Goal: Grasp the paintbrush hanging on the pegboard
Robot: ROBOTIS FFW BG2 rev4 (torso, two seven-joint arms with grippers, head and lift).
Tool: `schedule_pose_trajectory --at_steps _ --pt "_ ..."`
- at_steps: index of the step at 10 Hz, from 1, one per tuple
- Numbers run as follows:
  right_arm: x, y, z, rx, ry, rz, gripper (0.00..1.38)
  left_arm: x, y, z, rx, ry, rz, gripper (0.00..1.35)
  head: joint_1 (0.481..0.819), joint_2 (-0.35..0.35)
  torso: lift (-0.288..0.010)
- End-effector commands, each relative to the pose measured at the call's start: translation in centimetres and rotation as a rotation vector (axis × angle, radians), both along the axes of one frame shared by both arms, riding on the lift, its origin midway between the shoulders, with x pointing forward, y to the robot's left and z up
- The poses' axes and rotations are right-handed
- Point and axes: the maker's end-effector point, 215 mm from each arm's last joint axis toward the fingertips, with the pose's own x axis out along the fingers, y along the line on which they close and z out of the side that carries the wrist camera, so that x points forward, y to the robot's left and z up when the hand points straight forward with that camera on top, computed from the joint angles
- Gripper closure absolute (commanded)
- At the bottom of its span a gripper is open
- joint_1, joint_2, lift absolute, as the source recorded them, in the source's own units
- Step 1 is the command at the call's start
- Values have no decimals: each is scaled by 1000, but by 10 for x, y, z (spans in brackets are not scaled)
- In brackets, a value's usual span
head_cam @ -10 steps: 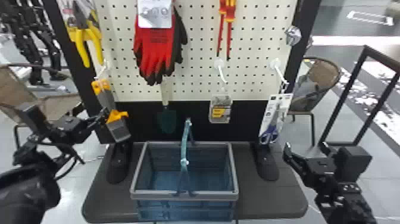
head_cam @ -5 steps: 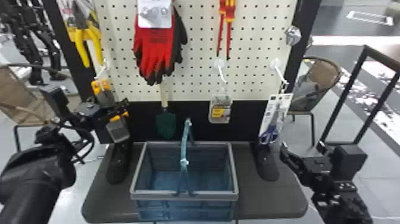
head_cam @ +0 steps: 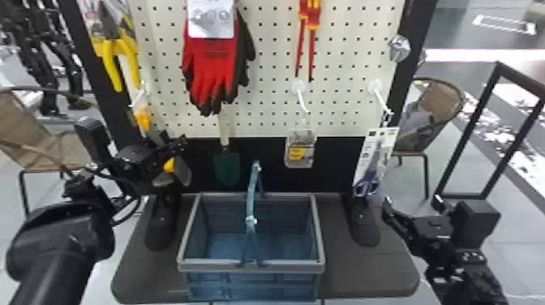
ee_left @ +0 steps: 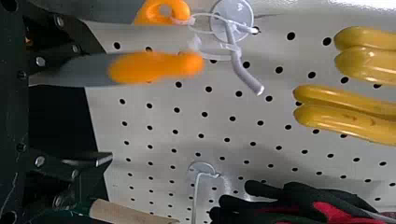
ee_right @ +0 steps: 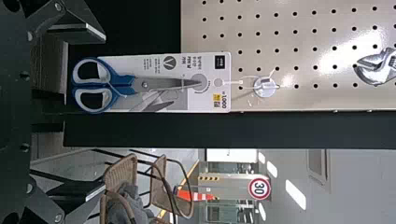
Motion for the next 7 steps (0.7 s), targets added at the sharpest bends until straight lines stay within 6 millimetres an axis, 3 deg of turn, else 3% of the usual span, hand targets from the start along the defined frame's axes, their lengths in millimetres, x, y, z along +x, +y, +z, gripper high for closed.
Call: schedule_pose_trajectory --at_steps 1,7 --pt "0 -1 -3 2 5 -1 182 -2 0 0 3 -3 4 1222 549 0 -100" --pt "-1 -2 -9 -3 16 -1 182 -6 3 -9 -5 7 21 1222 549 0 -100"
